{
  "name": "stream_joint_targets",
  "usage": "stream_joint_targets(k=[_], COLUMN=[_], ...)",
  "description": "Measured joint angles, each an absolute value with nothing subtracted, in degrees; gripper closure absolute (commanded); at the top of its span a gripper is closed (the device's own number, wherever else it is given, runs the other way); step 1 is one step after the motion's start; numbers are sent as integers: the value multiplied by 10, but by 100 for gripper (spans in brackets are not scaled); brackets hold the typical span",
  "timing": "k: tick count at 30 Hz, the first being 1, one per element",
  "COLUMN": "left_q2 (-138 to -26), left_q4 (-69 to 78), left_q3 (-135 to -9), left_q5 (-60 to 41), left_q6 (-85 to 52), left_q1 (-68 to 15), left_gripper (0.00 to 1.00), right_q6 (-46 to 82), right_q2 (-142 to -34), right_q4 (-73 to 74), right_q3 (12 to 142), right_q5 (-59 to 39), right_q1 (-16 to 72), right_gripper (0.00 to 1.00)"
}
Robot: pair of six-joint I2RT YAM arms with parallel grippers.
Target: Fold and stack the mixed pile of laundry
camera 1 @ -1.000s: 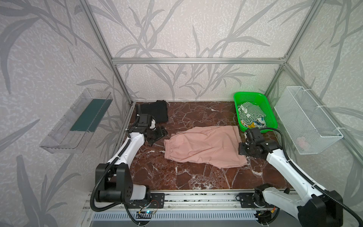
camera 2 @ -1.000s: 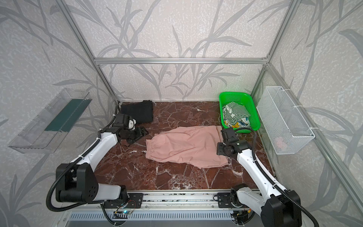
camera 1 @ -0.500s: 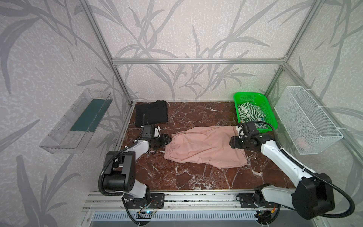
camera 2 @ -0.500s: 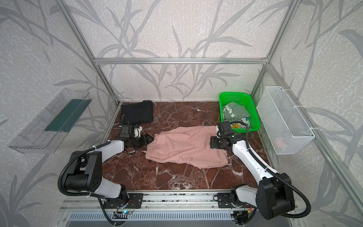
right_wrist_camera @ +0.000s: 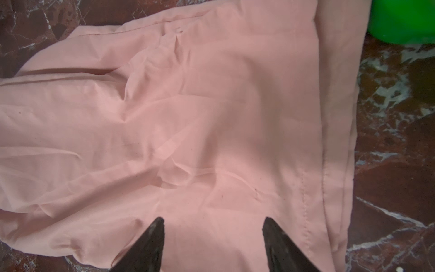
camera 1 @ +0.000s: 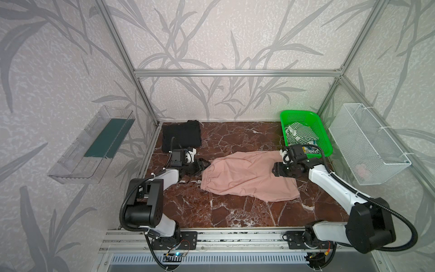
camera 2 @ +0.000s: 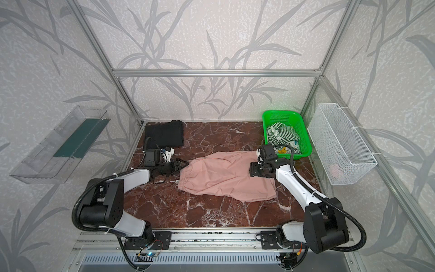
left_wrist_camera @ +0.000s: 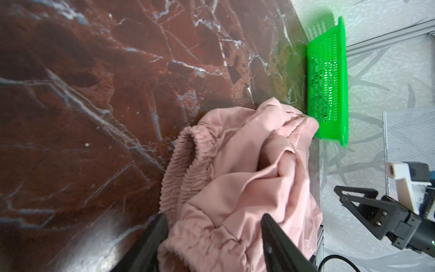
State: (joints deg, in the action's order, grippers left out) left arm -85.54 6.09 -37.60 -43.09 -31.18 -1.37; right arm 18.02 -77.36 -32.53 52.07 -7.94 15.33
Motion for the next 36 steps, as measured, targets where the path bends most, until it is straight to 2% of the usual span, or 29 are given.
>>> stream_joint_targets(k=[6,13,15,16,19,21,22,24,27,36], left_q2=[-790,-815,-821,-823,-823,-823,-823,-822,-803,-651], left_q4=[74,103,110,111,112,110,107,92,54,-129], left_q3=[-342,-320,-320,-320,-320,-321,-324,-335,-352,-357], left_q5=[-432,-448,-452,-453,-455,-456,-455,-453,-435,-310], left_q6=[-335,-355,-356,-356,-357,-359,-360,-360,-360,-370], left_q1=[-17,-34,-46,-50,-57,-59,-60,-60,-61,-62], left_gripper=[35,35,41,47,79,94,96,100,100,100], right_q6=[177,176,175,175,175,175,176,175,173,155], right_q2=[-807,-818,-818,-820,-837,-860,-872,-894,-920,-1007], right_q4=[-320,-317,-317,-316,-317,-317,-318,-318,-321,-342], right_q3=[545,554,555,555,559,567,571,578,589,632], right_q5=[-86,-91,-90,-90,-78,-64,-57,-43,-28,-39], right_q1=[154,156,156,156,157,156,156,156,156,179], right_gripper=[33,33,33,33,33,33,33,33,33,37])
